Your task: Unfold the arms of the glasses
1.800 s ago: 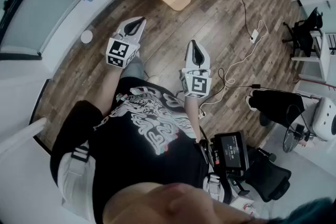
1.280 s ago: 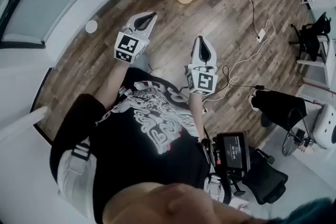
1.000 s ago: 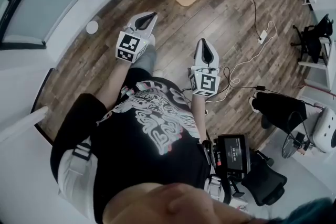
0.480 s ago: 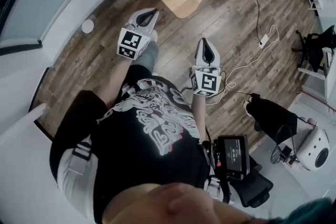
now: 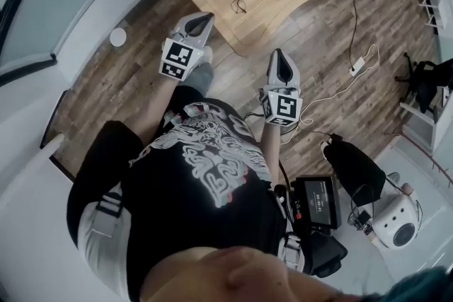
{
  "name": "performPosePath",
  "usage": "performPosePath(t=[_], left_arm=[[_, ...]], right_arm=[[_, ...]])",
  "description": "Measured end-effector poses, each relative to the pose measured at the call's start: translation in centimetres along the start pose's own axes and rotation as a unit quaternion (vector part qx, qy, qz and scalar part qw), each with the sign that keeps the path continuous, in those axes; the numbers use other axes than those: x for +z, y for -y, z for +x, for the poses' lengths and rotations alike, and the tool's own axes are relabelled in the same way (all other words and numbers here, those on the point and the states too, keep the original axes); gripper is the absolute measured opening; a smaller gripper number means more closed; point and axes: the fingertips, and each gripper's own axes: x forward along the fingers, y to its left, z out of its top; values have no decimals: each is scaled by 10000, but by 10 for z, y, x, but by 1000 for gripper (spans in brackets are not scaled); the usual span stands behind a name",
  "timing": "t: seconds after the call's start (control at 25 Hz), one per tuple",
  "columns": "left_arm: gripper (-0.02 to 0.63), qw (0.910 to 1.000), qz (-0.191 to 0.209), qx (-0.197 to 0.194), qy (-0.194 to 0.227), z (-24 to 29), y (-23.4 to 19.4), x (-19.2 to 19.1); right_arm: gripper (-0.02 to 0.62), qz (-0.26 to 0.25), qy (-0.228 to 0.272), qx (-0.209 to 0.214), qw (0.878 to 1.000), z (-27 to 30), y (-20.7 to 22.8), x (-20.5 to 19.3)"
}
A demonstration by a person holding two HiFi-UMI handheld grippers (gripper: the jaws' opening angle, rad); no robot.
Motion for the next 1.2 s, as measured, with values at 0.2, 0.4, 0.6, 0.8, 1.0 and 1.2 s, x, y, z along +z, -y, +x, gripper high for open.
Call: performPosePath(t=[0.2, 0.4, 0.6, 0.8, 1.0, 1.2], left_arm=[[-11, 10000, -24, -43, -57, 33, -33, 6], [-11, 9997, -179, 62, -165, 53, -51, 5], [-11, 9986, -326, 243, -335, 73, -58, 1], [-11, 9963, -374, 466, -614, 106, -58, -5], [-11, 9919, -501, 684, -943, 139, -48, -17], [-11, 9882, -603, 824, -1140, 161, -38, -22]], right_arm=[[0, -48, -91, 173, 9998, 57, 5, 11], [-2, -285, -190, 498, 9982, 92, 5, 22], [-1, -370, -272, 833, 9955, 125, 15, 25], [-2, -398, -395, 1366, 9890, 156, 26, 19], [-2, -501, -509, 1908, 9790, 175, 41, 5], [-1, -511, -552, 2175, 9732, 182, 56, -2]])
